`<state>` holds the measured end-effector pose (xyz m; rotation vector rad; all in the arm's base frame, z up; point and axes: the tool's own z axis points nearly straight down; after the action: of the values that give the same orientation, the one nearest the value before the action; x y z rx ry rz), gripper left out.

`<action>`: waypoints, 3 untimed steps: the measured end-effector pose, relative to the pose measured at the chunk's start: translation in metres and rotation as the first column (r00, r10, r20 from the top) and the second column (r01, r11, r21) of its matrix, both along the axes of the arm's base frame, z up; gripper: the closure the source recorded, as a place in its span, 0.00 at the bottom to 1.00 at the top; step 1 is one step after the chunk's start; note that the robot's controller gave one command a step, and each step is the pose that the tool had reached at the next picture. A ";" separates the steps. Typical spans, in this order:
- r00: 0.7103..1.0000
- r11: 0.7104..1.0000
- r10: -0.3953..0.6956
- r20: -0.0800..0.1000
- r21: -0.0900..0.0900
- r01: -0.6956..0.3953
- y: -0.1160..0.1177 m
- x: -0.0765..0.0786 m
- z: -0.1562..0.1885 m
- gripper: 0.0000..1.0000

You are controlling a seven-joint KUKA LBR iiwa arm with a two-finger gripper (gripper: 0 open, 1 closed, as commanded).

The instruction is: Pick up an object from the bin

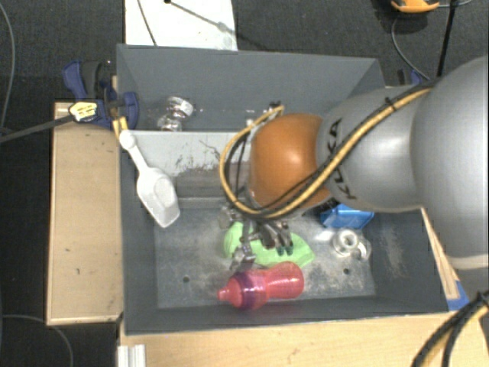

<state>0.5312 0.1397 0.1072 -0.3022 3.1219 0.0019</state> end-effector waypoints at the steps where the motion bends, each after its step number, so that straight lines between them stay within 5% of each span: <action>1: 0.991 0.991 -0.131 -0.001 0.001 0.131 -0.052 0.001 0.010 0.00; 2: 0.992 0.992 -0.122 0.009 0.000 0.122 -0.077 0.012 -0.034 0.00; 3: 0.967 0.967 -0.255 -0.001 0.001 0.255 -0.071 0.008 -0.036 1.00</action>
Offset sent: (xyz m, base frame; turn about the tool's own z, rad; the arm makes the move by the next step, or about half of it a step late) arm 0.0072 -0.0764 -0.0372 0.1196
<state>0.5392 0.0684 0.0708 0.1012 3.1357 0.0022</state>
